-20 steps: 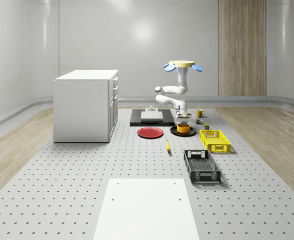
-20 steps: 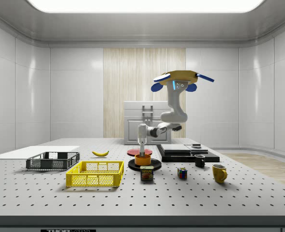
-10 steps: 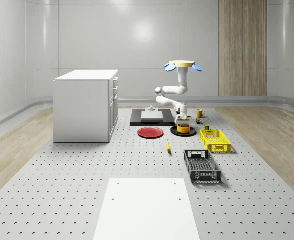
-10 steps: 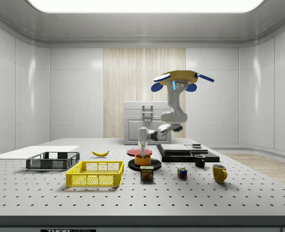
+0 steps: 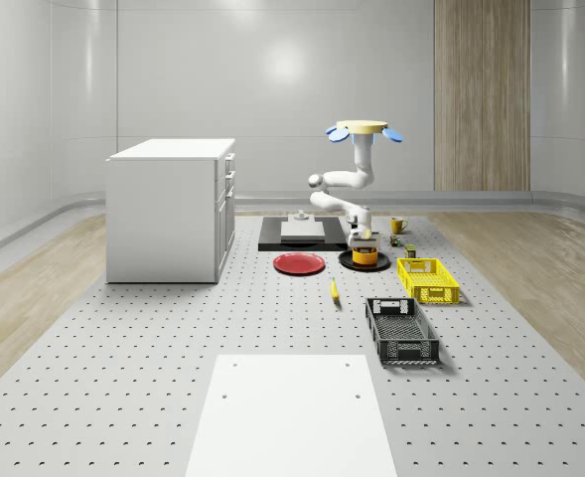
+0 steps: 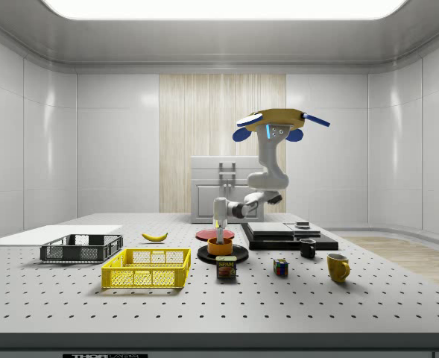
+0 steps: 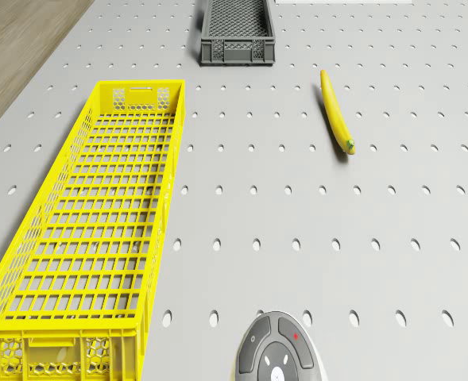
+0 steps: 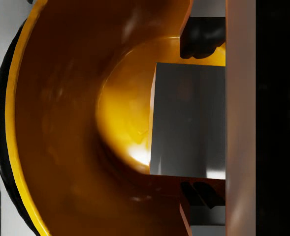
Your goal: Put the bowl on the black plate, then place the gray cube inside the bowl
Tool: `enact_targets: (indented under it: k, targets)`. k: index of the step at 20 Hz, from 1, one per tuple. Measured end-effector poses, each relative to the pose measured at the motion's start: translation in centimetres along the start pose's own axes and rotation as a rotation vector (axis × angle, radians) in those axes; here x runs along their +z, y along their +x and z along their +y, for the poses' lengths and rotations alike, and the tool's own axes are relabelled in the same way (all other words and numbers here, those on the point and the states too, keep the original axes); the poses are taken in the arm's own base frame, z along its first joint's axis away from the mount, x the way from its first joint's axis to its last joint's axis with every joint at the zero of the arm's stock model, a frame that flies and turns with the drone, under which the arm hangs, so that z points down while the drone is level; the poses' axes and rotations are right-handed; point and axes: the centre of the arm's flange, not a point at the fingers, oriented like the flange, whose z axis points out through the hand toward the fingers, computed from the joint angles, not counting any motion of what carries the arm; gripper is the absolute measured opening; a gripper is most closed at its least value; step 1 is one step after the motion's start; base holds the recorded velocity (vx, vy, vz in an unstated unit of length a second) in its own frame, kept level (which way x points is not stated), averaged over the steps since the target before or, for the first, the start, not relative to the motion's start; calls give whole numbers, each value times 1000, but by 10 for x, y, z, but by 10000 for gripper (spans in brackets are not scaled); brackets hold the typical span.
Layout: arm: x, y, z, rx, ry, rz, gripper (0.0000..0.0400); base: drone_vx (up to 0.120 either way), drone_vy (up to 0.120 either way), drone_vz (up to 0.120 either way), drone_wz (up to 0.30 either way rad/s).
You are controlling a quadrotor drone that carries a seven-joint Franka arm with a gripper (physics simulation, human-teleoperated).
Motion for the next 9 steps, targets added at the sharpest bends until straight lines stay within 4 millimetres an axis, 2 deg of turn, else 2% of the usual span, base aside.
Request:
enact_targets:
  k: [9]
  targets:
    - [-38,0,0,0,0,0,398,0,0,0,0]
